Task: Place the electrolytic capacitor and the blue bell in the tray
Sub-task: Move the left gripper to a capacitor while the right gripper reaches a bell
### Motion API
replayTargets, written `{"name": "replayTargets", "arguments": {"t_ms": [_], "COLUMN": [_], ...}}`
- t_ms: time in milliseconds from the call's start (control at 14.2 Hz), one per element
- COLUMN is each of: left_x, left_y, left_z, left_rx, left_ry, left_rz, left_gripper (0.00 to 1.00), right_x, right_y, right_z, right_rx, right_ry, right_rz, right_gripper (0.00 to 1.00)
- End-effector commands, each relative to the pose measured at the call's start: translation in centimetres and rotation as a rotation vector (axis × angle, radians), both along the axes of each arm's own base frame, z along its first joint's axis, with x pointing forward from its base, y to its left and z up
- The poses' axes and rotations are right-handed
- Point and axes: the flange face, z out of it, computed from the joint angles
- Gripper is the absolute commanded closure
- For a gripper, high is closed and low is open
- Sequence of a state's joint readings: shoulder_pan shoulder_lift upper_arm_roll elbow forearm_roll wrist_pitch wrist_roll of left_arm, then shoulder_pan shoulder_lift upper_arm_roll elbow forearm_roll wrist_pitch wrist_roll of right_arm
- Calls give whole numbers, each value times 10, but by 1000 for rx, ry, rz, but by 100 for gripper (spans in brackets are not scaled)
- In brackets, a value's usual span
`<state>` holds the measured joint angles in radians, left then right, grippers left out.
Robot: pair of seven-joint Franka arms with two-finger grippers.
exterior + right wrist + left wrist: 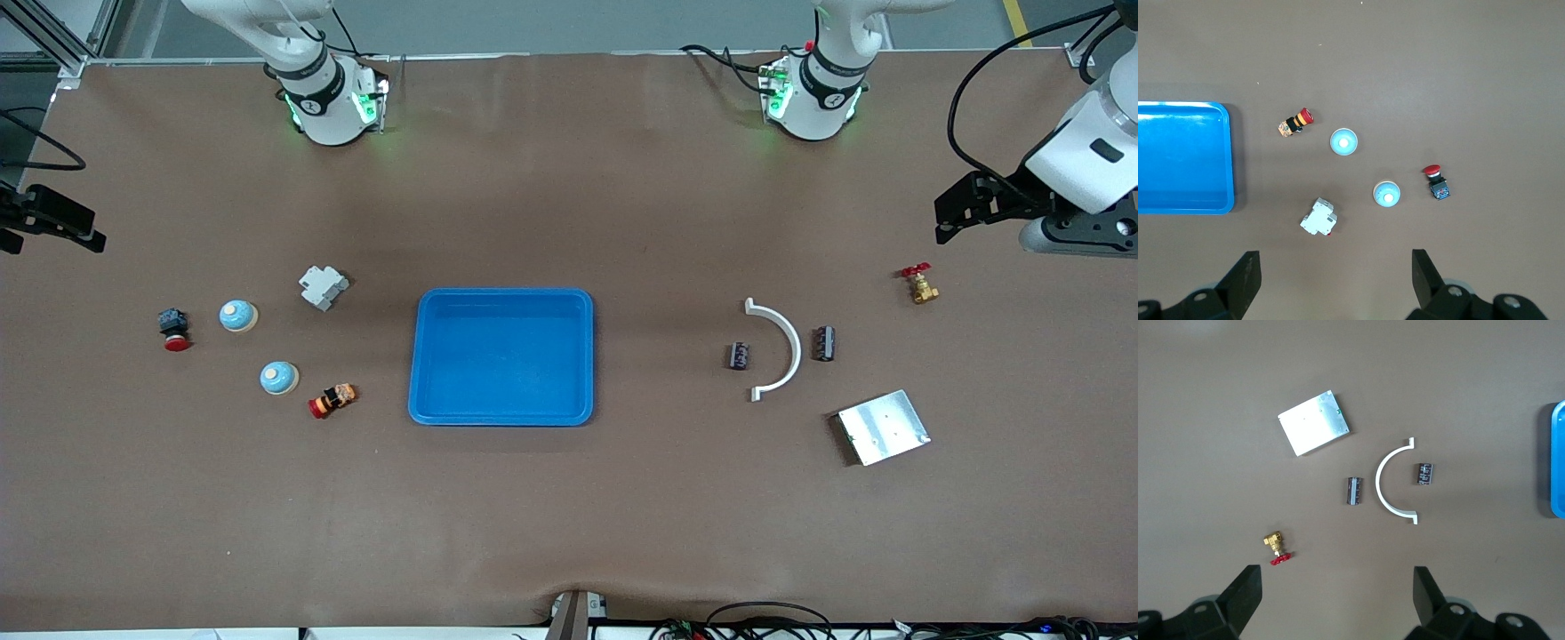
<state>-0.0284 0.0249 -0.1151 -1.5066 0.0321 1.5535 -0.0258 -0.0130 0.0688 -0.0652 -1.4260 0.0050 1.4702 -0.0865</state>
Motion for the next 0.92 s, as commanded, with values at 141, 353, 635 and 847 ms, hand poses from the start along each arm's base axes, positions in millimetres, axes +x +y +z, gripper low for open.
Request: {"name": "replayTargets", "arguments": {"t_ms": [141,353,635,847], "left_x": [2,3,3,0], "left_y": [-4,-7,-12,-22], "left_z": [2,1,-7,-29], "left_rx": [-19,-20,-22,-15], "left_ry": [-9,-9,3,46], "left_rz": [9,-3,-3,-18], "left_gripper": [0,0,0,0], "right_x": [-1,0,-1,1], "right_y": [-1,-2,-2,-5], "right_z": [1,2,2,0], "right_rx": [-3,-4,-3,-4], "right_ry": [3,-4,-1,-3], "right_rz": [8,7,7,2], "right_gripper": [0,0,0,0]}}
